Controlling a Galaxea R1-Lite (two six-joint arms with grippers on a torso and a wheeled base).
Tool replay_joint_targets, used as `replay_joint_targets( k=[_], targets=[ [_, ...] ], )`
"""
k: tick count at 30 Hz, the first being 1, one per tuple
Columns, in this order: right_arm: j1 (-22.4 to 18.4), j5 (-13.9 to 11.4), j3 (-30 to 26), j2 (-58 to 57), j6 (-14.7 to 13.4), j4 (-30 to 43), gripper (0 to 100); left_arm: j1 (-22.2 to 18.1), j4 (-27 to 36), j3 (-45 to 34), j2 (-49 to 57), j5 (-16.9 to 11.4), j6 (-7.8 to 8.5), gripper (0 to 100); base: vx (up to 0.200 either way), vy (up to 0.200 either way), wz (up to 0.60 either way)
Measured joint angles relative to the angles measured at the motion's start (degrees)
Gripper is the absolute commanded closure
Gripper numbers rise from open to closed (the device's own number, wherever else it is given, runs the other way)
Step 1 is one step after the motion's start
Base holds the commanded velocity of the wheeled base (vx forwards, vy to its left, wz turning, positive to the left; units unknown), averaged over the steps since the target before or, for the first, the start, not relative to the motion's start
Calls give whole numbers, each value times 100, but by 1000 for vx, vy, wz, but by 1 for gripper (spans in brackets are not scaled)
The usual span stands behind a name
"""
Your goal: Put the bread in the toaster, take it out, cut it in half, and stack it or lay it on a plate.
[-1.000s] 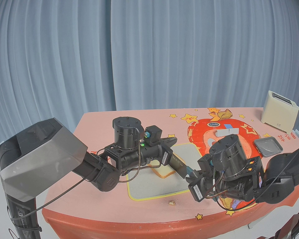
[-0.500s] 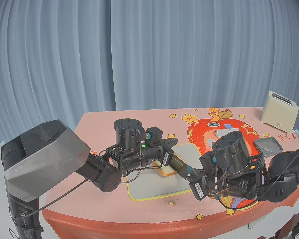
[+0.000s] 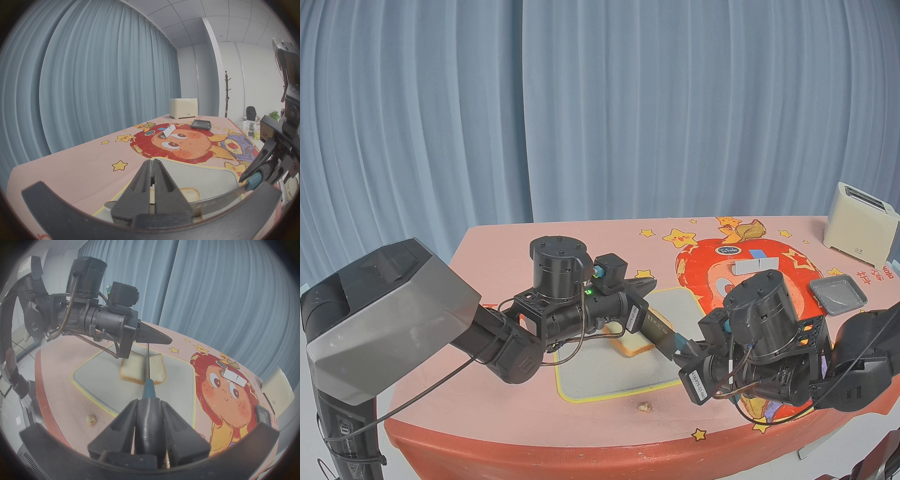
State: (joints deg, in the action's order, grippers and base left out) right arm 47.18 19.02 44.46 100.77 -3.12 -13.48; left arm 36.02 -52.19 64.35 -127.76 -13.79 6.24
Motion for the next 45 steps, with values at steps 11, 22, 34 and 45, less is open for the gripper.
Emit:
replay_joint_targets(
  k=[11,22,34,45],
  targets=[
    [-27,9,33,9,-16,-69,100,-2,29,17,48,9,2,100,0,0,0],
    [-84,13,49,6,-7,-338,100,-33,-20,0,-33,2,-1,100,0,0,0],
    [-66,35,-59,44,12,-332,100,-13,51,37,52,-2,0,100,0,0,0],
    [-63,28,-61,30,12,-313,100,-122,51,215,122,7,0,100,0,0,0]
  ],
)
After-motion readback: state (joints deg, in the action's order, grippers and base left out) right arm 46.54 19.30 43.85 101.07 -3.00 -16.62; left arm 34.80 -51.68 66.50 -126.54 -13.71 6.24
